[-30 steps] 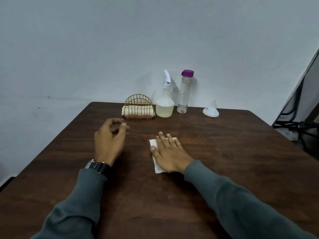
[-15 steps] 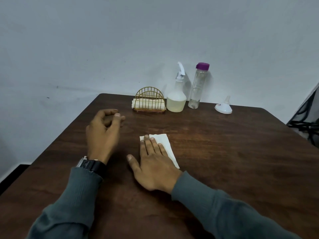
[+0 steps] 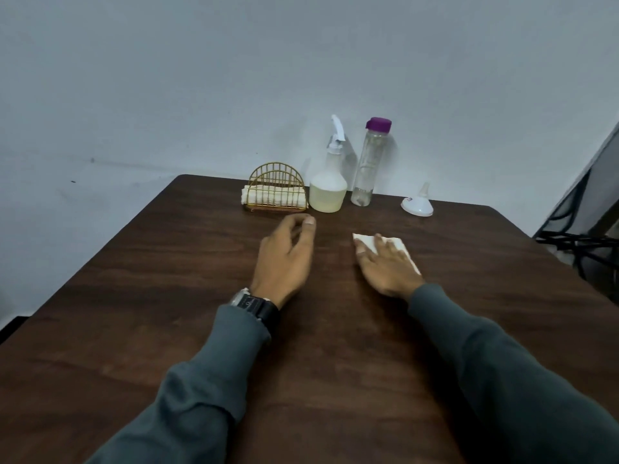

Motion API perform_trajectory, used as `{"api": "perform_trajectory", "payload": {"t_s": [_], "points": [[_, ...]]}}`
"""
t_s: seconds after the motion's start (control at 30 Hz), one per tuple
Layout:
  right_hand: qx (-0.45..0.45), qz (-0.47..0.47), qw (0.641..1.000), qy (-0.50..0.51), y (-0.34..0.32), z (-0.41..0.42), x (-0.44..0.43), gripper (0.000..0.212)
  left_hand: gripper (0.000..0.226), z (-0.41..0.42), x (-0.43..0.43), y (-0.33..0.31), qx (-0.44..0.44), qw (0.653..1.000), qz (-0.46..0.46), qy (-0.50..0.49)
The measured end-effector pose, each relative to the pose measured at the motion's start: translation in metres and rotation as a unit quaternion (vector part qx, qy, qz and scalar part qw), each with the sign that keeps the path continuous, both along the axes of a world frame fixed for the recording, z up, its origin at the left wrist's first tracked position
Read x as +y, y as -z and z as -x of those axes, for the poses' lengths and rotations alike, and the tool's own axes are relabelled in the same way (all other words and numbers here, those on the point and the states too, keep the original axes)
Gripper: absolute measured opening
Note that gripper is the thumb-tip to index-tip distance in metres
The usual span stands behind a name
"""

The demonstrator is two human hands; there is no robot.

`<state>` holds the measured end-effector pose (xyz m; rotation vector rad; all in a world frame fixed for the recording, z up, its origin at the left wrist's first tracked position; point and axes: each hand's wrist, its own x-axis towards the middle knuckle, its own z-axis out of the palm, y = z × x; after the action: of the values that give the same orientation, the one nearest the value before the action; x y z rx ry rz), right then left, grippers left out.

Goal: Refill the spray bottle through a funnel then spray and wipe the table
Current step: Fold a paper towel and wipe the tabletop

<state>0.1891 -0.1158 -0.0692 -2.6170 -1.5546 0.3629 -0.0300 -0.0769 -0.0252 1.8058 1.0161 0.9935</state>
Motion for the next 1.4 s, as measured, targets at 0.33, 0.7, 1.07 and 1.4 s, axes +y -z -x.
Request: {"api": "perform_trajectory", "payload": {"t_s": [0.33,0.7,1.07,1.4], "points": [[0.029,-0.006,0.999,0.027,-0.007,0.026,-0.044,0.056,0.061,0.004,0.006,0.01,-0.035,0.997,0.021,-0.066],[0.038,-0.02,0.971,-0.234,0.005,0.241,-0.013,0.06,0.043,0.112,0.001,0.035,-0.089,0.972,-0.044,-0.214],[0.05,-0.036,0.988,-0.142,0.005,0.164,-0.086,0.055,0.022,0.093,-0.053,0.04,-0.132,0.979,-0.014,-0.153],[0.015,-0.009,0.994,0.105,-0.004,0.022,-0.167,0.055,0.021,0.049,-0.081,0.035,-0.147,0.986,0.001,-0.084]]}}
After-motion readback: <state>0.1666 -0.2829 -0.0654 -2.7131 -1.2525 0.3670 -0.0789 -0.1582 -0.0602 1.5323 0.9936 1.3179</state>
